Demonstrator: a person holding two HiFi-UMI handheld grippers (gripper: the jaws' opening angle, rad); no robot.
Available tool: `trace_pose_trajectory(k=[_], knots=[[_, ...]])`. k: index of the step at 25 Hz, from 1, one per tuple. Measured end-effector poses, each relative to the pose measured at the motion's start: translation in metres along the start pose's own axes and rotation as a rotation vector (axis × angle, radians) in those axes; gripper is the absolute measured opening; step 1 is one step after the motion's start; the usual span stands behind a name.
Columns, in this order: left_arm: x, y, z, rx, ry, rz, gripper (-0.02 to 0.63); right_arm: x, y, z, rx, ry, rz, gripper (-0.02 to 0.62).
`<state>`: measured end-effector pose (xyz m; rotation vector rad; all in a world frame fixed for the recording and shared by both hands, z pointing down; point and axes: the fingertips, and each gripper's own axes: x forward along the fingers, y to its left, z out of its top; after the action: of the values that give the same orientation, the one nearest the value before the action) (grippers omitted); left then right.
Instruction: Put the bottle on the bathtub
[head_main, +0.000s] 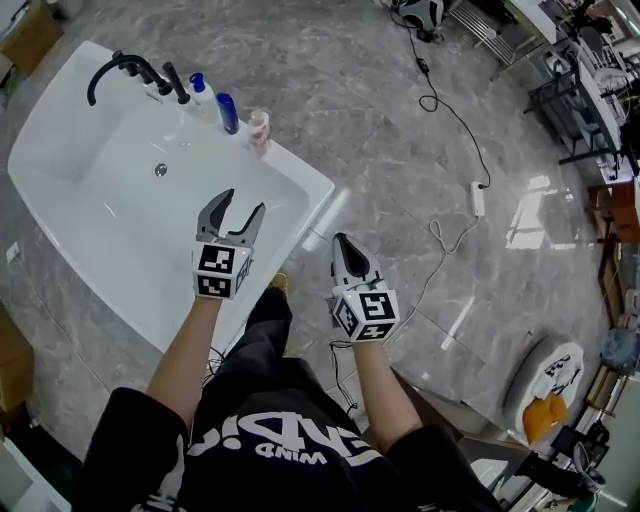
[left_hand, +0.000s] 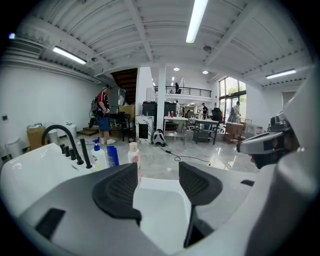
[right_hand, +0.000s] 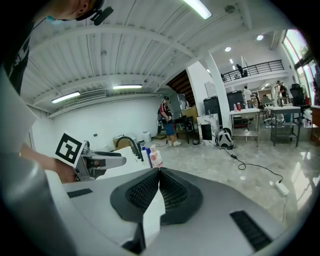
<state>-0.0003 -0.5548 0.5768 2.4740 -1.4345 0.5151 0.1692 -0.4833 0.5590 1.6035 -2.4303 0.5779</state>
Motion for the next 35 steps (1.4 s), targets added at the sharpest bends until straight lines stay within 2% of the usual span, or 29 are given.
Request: trace_pose_trajectory(k=[8, 19, 25, 35], knots=[[-0.105, -0.047, 0.021, 0.005, -0.054, -0.043, 0.245, -0.086, 0.044, 0.014, -0.013, -0.067, 0.004, 0.025], [-0.221, -0.084, 0.041, -0.011, -0.138, -0.105, 0.018, -0.178, 0.089, 0.021, -0.057, -0.122, 0.011, 0.025], [-0.257, -0.095, 0.045, -0.028, -0.176, -0.096, 0.009, -0.209, 0.092, 0.026, -0.044, -0.165, -0.023, 0.025], [-0.272, -0.094, 0.045, -0.047, -0.204, -0.074, 0.009, -0.216, 0.103, 0.023, -0.054, -0.180, -0.024, 0.023]])
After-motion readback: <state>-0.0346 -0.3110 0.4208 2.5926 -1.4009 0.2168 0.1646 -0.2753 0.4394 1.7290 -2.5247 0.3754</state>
